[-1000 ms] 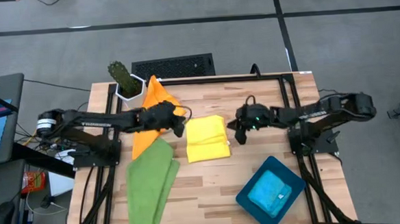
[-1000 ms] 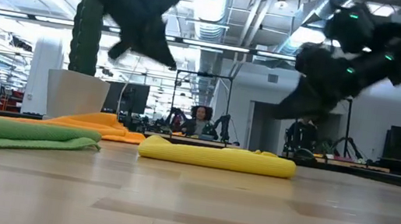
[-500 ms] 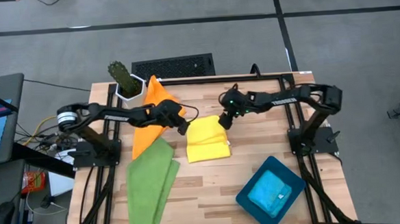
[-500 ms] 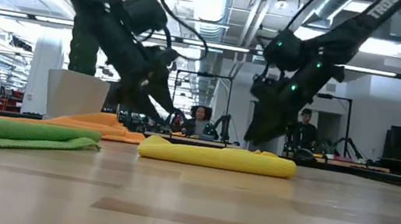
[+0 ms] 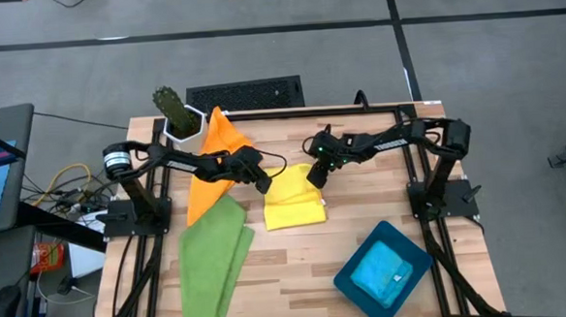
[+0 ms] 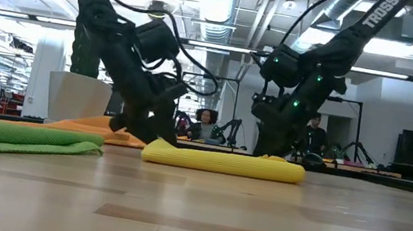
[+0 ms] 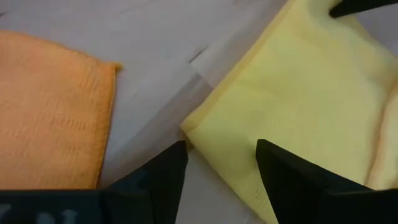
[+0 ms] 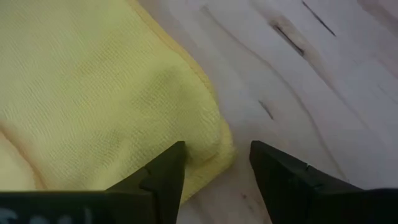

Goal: Fold microfiber towels
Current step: Fold the yellow microfiber towel

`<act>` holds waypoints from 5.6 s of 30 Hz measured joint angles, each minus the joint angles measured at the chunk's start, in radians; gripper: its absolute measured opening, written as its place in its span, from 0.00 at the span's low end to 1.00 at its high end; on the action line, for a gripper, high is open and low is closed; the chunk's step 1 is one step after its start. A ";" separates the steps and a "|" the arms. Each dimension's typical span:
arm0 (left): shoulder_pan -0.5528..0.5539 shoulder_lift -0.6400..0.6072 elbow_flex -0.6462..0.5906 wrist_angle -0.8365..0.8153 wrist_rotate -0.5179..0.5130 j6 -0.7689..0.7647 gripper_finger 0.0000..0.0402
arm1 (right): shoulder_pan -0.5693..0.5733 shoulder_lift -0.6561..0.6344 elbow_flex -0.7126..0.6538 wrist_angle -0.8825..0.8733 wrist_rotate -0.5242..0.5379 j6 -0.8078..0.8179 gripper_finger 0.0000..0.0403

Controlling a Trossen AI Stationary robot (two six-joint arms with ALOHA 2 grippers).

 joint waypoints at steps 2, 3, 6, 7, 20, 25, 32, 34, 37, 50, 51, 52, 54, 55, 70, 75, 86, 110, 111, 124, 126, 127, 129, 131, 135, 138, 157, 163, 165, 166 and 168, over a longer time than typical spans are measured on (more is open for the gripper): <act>0.002 0.007 0.000 0.011 -0.008 0.003 0.44 | 0.000 0.000 0.000 0.000 0.000 0.000 0.50; 0.002 0.013 0.000 0.020 -0.016 0.011 0.42 | 0.000 0.000 0.000 0.000 0.000 0.000 0.49; 0.003 0.017 0.000 0.034 -0.005 0.012 0.32 | 0.003 0.000 -0.001 0.001 0.002 0.000 0.44; 0.003 0.018 -0.001 0.036 -0.003 0.011 0.27 | 0.006 0.000 -0.001 0.001 0.004 0.000 0.42; -0.007 0.024 0.048 0.034 0.003 0.012 0.01 | 0.011 -0.022 -0.005 -0.002 0.008 -0.005 0.03; -0.015 0.023 0.111 -0.004 0.013 0.058 0.00 | 0.010 -0.086 -0.005 -0.005 0.043 -0.006 0.05; -0.051 -0.022 0.176 -0.159 -0.020 0.070 0.00 | 0.010 -0.202 -0.005 -0.083 0.056 -0.037 0.03; -0.063 -0.048 0.180 -0.175 -0.042 0.077 0.00 | 0.021 -0.218 -0.004 -0.111 0.077 -0.049 0.04; -0.085 -0.091 0.181 -0.191 -0.069 0.080 0.00 | 0.048 -0.223 -0.005 -0.131 0.092 -0.060 0.05; -0.246 -0.134 0.182 -0.220 -0.111 0.143 0.00 | 0.189 -0.237 -0.003 -0.161 0.154 -0.034 0.06; -0.256 -0.134 0.182 -0.216 -0.117 0.143 0.00 | 0.200 -0.238 -0.004 -0.172 0.155 -0.034 0.05; -0.264 -0.134 0.182 -0.212 -0.116 0.143 0.00 | 0.211 -0.243 -0.005 -0.182 0.154 -0.034 0.05; -0.281 -0.134 0.182 -0.214 -0.087 0.148 0.00 | 0.230 -0.255 -0.004 -0.184 0.154 -0.034 0.05; -0.291 -0.134 0.182 -0.213 -0.066 0.156 0.00 | 0.238 -0.263 -0.003 -0.191 0.154 -0.034 0.05; -0.372 -0.129 0.182 -0.126 0.091 0.209 0.00 | 0.371 -0.374 -0.156 -0.173 0.208 0.008 0.06; -0.399 -0.125 0.181 -0.115 0.085 0.198 0.00 | 0.390 -0.383 -0.182 -0.156 0.210 0.010 0.08; -0.447 -0.018 0.187 -0.021 0.099 0.139 0.00 | 0.431 -0.365 -0.183 -0.150 0.244 -0.005 0.09; -0.542 0.005 0.193 -0.008 0.017 0.124 0.04 | 0.437 -0.470 -0.182 -0.180 0.234 -0.033 0.31; -0.542 0.005 0.193 -0.008 0.029 0.124 0.05 | 0.437 -0.487 -0.182 -0.191 0.234 -0.033 0.32; -0.543 0.004 0.193 0.034 0.040 0.121 0.05 | 0.514 -0.470 -0.180 0.015 0.124 0.001 0.34; -0.543 0.004 0.193 0.033 0.039 0.120 0.05 | 0.541 -0.419 -0.182 0.012 0.129 0.001 0.33; -0.543 0.004 0.193 0.033 0.039 0.120 0.05 | 0.550 -0.392 -0.182 0.008 0.131 0.001 0.32; -0.543 0.004 0.193 0.034 0.039 0.120 0.05 | 0.554 -0.341 -0.182 0.004 0.132 0.001 0.31; -0.543 0.004 0.193 0.032 0.039 0.124 0.05 | 0.545 -0.304 -0.183 0.003 0.151 0.001 0.30; -0.543 0.004 0.193 0.032 0.068 0.131 0.05 | 0.511 -0.253 -0.182 -0.019 0.170 0.001 0.29; -0.543 0.004 0.193 0.032 0.105 0.132 0.05 | 0.486 -0.212 -0.183 -0.030 0.169 0.000 0.29; -0.558 0.004 0.190 0.152 -0.063 0.036 0.20 | 0.464 -0.255 -0.183 -0.007 0.173 0.004 0.29; -0.610 0.010 0.145 0.217 -0.249 0.045 0.14 | 0.477 -0.376 -0.183 0.024 0.182 0.017 0.29; -0.620 0.052 0.145 0.221 -0.245 0.017 0.10 | 0.492 -0.373 -0.197 0.103 0.180 0.006 0.29; -0.625 0.077 0.141 0.214 -0.237 0.005 0.08 | 0.500 -0.362 -0.208 0.144 0.181 0.005 0.29; -0.638 0.135 0.144 0.256 -0.222 -0.026 0.03 | 0.512 -0.331 -0.232 0.187 0.182 0.022 0.29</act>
